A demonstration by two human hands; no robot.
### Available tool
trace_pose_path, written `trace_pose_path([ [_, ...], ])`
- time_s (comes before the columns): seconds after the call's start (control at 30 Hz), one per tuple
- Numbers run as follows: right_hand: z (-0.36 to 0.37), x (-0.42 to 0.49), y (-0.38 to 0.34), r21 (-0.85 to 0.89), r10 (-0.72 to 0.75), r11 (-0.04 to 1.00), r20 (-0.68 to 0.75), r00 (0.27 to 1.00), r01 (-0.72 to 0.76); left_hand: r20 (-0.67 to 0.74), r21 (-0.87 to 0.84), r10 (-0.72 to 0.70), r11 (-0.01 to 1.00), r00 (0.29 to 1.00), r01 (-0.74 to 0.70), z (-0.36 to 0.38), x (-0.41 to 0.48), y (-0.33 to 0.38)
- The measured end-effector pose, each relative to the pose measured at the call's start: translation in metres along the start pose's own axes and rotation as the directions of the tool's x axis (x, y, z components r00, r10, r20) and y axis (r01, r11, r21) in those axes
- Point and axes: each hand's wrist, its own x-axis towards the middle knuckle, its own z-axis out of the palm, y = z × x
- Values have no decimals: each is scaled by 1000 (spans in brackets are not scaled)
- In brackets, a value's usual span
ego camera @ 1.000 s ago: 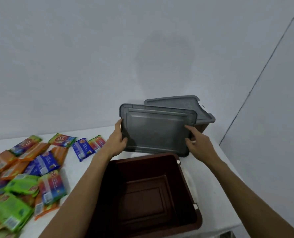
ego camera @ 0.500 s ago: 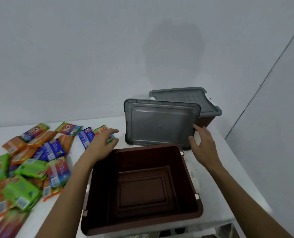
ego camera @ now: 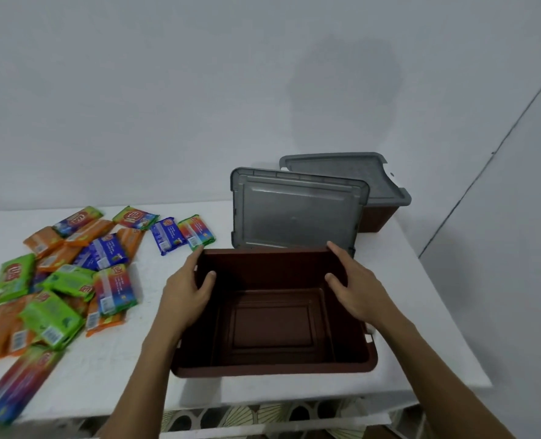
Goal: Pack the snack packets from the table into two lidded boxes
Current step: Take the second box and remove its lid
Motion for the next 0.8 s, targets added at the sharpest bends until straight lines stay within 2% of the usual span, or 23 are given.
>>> trace_pose_path([
  [0.27,-22,12,23,-1,25,1000,-30,999,-25,25,-5,-5,1000,1000,5,23,19,30],
  [0.33,-22,13,24,-102,29,994,-25,999,-32,14,-15,3,1000,1000,-3,23,17,31],
  [0.43,-17,18,10,-382,-66,924,-158,985,0,37,-125,-22,992,999,27,19,15,27],
  [0.53,-6,38,-28,-429,-211,899,-257,943,84,56,-333,-103,936,993,116,8,16,13],
  [0.6,6,55,-64,-336,-274,923,-223,935,191,-4,-279,-134,952,991,128,-3,20,-9],
  [0.67,25,75,-101,-269,-344,917,-164,925,293,-75,-137,-146,981,986,135,-19,28,-40],
  [0.8,74,122,-165,-192,-385,901,59,921,389,-217,95,-205,968,954,230,-55,52,-97],
])
